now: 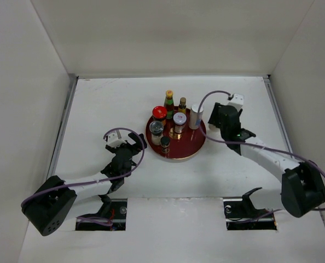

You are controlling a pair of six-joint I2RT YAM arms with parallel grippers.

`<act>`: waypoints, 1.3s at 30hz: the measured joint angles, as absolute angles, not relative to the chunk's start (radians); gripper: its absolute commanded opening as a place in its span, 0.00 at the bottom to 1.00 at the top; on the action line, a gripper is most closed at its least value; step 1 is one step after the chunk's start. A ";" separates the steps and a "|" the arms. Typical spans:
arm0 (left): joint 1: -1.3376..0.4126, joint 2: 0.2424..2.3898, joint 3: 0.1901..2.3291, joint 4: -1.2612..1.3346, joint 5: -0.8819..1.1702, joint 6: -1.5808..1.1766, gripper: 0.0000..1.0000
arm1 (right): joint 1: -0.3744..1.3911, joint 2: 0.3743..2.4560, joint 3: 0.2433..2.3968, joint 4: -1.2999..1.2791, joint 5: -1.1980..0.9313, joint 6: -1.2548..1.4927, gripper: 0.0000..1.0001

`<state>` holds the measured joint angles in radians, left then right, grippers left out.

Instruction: Organize the condiment bottles

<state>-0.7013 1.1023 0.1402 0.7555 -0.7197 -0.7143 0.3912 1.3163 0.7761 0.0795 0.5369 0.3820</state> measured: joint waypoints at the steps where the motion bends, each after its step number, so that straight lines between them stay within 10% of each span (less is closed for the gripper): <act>1: -0.701 1.102 0.140 0.756 -0.718 -0.714 1.00 | 0.447 1.298 0.770 0.077 0.539 0.391 0.45; 13: -0.699 1.103 0.152 0.752 -0.699 -0.715 1.00 | 0.785 1.432 0.793 0.060 0.539 0.465 0.50; 22: -0.629 1.126 0.162 0.743 -0.670 -0.714 1.00 | 0.800 1.514 0.805 0.113 0.542 0.464 1.00; 25: -0.593 1.114 0.167 0.709 -0.651 -0.714 1.00 | 0.800 1.448 0.802 0.112 0.540 0.441 1.00; 39: -0.565 0.982 0.343 0.303 -0.586 -0.715 1.00 | 0.245 1.098 0.558 0.327 0.471 0.632 1.00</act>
